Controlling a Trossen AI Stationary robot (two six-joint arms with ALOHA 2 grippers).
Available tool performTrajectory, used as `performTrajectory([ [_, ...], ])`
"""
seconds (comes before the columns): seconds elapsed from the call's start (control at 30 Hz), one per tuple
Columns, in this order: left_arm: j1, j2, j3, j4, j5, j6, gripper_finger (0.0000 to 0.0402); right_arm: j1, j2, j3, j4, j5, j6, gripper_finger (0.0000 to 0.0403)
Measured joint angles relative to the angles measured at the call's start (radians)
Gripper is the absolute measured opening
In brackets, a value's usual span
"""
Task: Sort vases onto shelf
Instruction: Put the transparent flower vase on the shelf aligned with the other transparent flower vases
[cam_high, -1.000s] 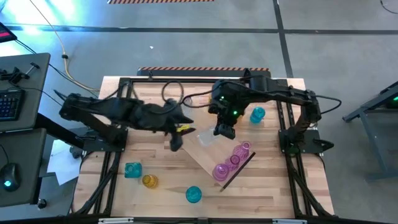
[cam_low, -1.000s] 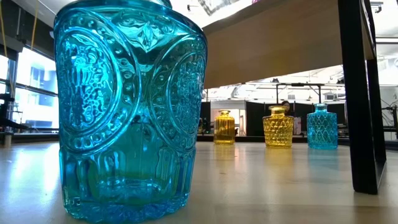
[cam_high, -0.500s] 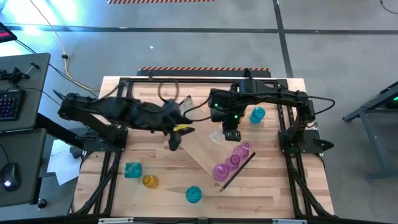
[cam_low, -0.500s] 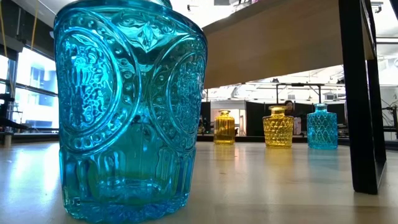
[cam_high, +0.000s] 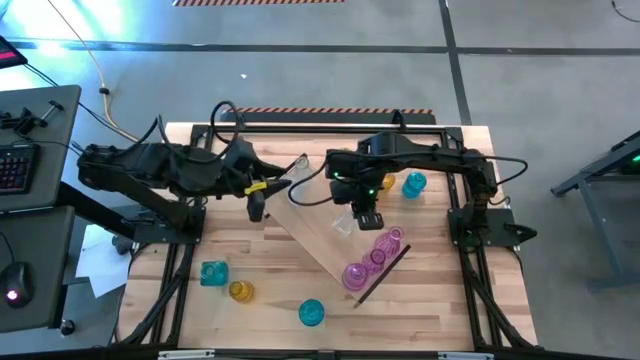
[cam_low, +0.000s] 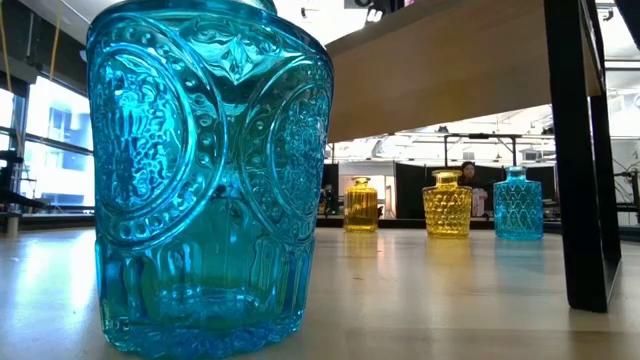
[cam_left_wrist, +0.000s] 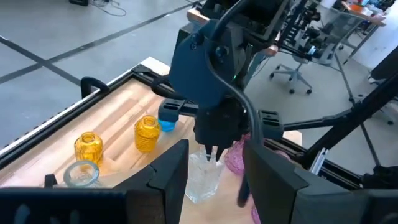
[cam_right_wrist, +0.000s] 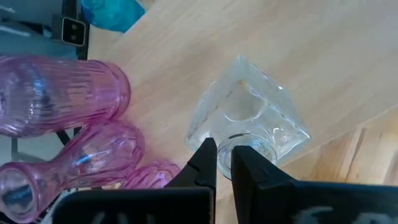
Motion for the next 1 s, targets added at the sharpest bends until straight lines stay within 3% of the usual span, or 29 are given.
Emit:
performTrajectory([
  [0.17, 0.0, 0.021, 0.0, -0.009, 0.005, 0.0, 0.0145, 0.0, -0.001, -0.002, 0.066, 0.008, -0.032, 0.0006],
  [0.43, 0.0, 0.025, 0.0, -0.009, 0.007, 0.0, 0.0145, 0.0, -0.009, 0.025, 0.121, -0.019, -0.037, 0.0066],
  [0.63, 0.0, 0.025, 0.0, -0.009, 0.008, 0.0, 0.0145, 0.0, -0.008, 0.032, 0.136, -0.013, -0.022, 0.0088],
  [0.77, 0.0, 0.025, 0.0, -0.009, 0.016, -0.001, 0.0145, 0.001, -0.009, 0.05, 0.113, 0.106, 0.017, 0.0087],
  [1.0, 0.016, 0.066, 0.0, 0.013, 0.178, 0.012, 0.0145, -0.019, -0.01, 0.215, -0.002, 0.302, 0.071, 0.0059],
])
